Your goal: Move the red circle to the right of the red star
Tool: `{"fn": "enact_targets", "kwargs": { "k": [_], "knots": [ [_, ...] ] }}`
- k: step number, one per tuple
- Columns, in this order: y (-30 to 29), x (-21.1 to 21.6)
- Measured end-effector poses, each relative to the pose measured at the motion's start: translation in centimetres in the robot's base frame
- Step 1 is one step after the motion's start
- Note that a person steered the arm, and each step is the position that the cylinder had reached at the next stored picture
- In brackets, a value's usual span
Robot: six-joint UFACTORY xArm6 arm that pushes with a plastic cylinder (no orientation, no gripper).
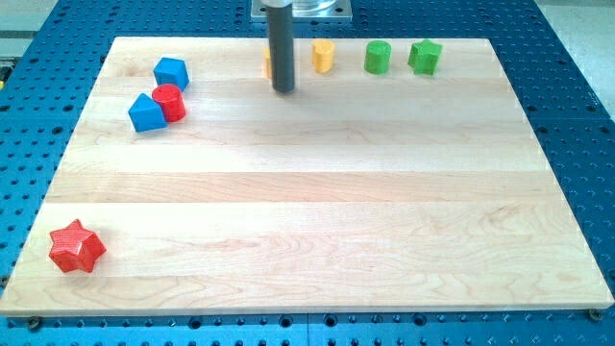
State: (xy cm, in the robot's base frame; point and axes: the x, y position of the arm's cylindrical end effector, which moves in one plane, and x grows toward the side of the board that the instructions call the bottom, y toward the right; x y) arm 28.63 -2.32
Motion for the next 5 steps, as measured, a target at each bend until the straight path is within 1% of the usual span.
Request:
{"fn": "enact_targets", "kwargs": {
  "k": [1,3,4,5],
  "knots": [
    [-0.7,-1.6],
    [-2.7,-1.5],
    [-7.1,1.7],
    [-9.5,1.3]
  ]
}}
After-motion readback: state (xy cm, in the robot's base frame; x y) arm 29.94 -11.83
